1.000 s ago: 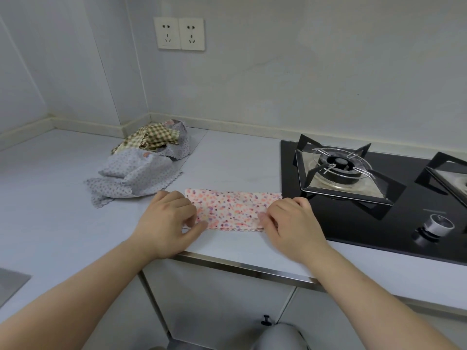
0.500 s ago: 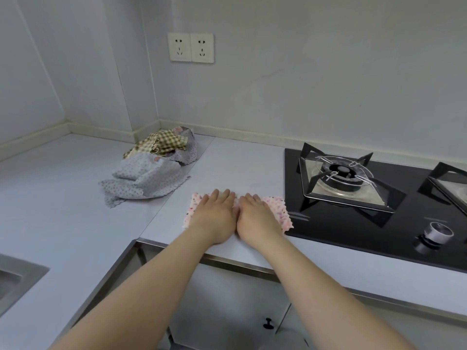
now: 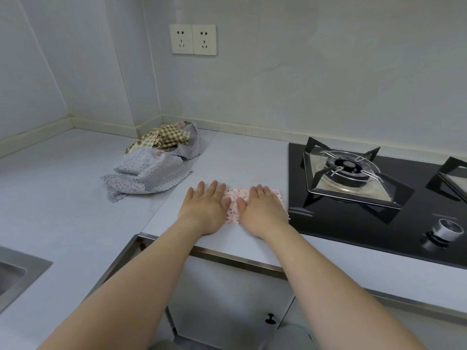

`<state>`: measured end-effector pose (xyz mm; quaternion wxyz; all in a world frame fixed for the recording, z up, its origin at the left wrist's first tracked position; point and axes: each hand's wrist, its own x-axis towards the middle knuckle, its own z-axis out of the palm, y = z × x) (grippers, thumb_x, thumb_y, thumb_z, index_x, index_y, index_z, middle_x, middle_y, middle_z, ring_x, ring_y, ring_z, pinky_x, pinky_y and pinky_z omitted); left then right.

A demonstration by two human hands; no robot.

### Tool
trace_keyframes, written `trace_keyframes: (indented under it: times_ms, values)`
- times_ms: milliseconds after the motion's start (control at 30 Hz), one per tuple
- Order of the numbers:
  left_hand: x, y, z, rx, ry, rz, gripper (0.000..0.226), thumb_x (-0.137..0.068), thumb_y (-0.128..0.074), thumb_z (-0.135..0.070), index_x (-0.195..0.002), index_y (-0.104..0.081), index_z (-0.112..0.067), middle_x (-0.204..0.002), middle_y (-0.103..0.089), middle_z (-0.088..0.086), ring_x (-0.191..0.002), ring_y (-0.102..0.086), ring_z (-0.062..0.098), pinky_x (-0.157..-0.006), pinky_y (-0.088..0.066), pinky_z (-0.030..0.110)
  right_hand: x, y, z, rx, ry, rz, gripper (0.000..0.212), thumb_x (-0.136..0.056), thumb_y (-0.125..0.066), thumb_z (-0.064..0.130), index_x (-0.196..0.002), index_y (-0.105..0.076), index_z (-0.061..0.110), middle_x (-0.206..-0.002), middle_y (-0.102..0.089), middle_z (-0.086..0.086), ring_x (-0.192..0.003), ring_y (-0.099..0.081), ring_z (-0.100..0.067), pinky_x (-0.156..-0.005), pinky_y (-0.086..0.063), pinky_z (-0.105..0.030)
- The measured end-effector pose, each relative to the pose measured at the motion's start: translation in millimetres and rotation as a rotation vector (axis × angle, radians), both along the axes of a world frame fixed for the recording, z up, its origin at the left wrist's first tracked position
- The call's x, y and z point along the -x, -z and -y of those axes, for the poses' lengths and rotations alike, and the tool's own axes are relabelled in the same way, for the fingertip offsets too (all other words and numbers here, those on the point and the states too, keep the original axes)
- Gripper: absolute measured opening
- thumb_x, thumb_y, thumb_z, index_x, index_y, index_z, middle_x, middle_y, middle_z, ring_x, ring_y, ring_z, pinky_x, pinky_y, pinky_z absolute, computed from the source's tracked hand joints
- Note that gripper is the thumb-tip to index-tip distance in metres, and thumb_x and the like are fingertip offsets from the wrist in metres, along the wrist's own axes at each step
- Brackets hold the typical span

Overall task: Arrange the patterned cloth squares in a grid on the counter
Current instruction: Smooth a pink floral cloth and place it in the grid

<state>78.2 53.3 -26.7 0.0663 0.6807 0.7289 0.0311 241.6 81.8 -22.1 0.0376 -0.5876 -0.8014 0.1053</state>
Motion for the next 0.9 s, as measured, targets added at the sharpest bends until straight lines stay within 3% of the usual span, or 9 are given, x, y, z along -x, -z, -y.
trace_keyframes:
  times_ms: [133,233,367,533,667,800,900]
  values:
    - [-1.2,2.5,2.2,-0.01,-0.071,-0.004,0.065,-0.103,-0.006,-0.056,-0.162,0.003,-0.028,-0.17,0.007,-0.002,-0.155,0.011,0.033,-0.125,0.003,0.051,-16.2,-11.2,-7.2,0.013,0.115,0.153,0.076,-0.105,-0.009,0.055,-0.16,-0.007,0.002,-0.169,-0.008,-0.015,-0.156,-0.007,-0.029,-0.127,-0.002,-0.045]
    - [-2.5,4.2,5.8,-0.026,-0.12,-0.002,0.069,-0.101,-0.004,-0.061,-0.162,0.004,-0.028,-0.17,0.007,0.001,-0.155,0.011,0.036,-0.125,0.003,0.053,-24.2,-17.0,-12.4,0.007,0.116,0.202,0.071,-0.107,-0.008,0.05,-0.16,-0.015,0.003,-0.167,-0.017,-0.015,-0.155,-0.014,-0.029,-0.126,-0.001,-0.047]
    - [-3.8,6.2,11.0,-0.083,-0.143,-0.024,0.072,-0.101,-0.002,-0.061,-0.162,0.002,-0.024,-0.17,0.004,0.006,-0.155,0.008,0.036,-0.124,0.003,0.055,-35.8,-0.6,-11.8,-0.187,0.112,0.05,0.061,-0.106,-0.015,0.042,-0.146,-0.046,0.007,-0.15,-0.049,-0.009,-0.146,-0.031,-0.027,-0.124,-0.015,-0.046]
    - [-7.3,5.3,16.3,-0.226,0.014,-0.006,0.066,-0.105,-0.007,-0.053,-0.163,-0.009,-0.021,-0.17,-0.005,0.001,-0.157,0.004,0.024,-0.126,0.002,0.048,-36.8,-1.1,-8.3,-0.183,0.231,0.017,0.063,-0.103,-0.022,0.044,-0.147,-0.045,0.006,-0.157,-0.04,-0.011,-0.154,-0.012,-0.035,-0.124,-0.012,-0.051]
    - [-7.3,4.5,17.4,-0.222,0.103,0.062,0.066,-0.105,-0.012,-0.054,-0.163,-0.009,-0.02,-0.17,-0.007,-0.004,-0.157,0.0,0.019,-0.127,-0.001,0.04,-38.5,-1.9,-9.7,-0.176,0.219,-0.113,0.048,-0.101,-0.035,0.039,-0.135,-0.052,0.01,-0.149,-0.048,-0.011,-0.152,-0.022,-0.034,-0.123,-0.017,-0.051]
    - [-8.2,1.6,18.1,-0.227,0.152,0.002,0.083,-0.095,-0.003,-0.068,-0.163,-0.002,-0.019,-0.17,-0.003,-0.004,-0.157,0.002,0.017,-0.127,0.0,0.04,-45.1,-6.7,-10.4,-0.228,0.177,-0.243,0.023,-0.093,-0.051,0.037,-0.104,-0.062,0.019,-0.104,-0.063,0.001,-0.115,-0.053,-0.024,-0.107,-0.035,-0.045]
    - [-16.0,-6.7,15.1,-0.208,0.223,-0.022,0.102,-0.085,-0.004,-0.081,-0.162,0.003,-0.015,-0.17,0.004,-0.001,-0.156,0.007,0.015,-0.127,0.002,0.038,-48.4,-12.6,-5.1,-0.265,0.169,-0.373,0.013,-0.094,-0.055,0.036,-0.094,-0.056,0.023,-0.083,-0.062,0.006,-0.089,-0.058,-0.022,-0.095,-0.042,-0.042]
